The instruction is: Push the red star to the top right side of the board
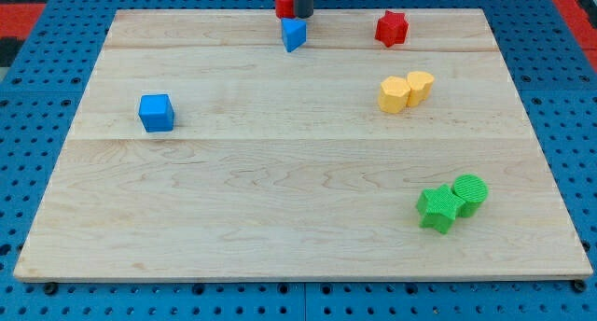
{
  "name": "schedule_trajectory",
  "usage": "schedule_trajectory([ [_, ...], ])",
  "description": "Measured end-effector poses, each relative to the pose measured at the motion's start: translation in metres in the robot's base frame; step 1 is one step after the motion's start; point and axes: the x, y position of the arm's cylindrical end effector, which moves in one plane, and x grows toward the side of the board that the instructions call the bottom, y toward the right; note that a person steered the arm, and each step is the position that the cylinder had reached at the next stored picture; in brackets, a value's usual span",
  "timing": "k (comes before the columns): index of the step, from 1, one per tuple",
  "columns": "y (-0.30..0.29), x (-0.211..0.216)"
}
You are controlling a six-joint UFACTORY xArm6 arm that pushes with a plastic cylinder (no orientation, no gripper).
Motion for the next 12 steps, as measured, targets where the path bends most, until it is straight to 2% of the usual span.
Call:
schedule_trajectory([
  [1, 0.045, 0.001],
  [3, 0.097, -0.003],
  [6, 0.099, -0.001],
  [7, 0.08, 0.0],
  [8, 0.09, 0.004],
  [10, 0.173, 0.011],
  [12, 0.231, 0.022],
])
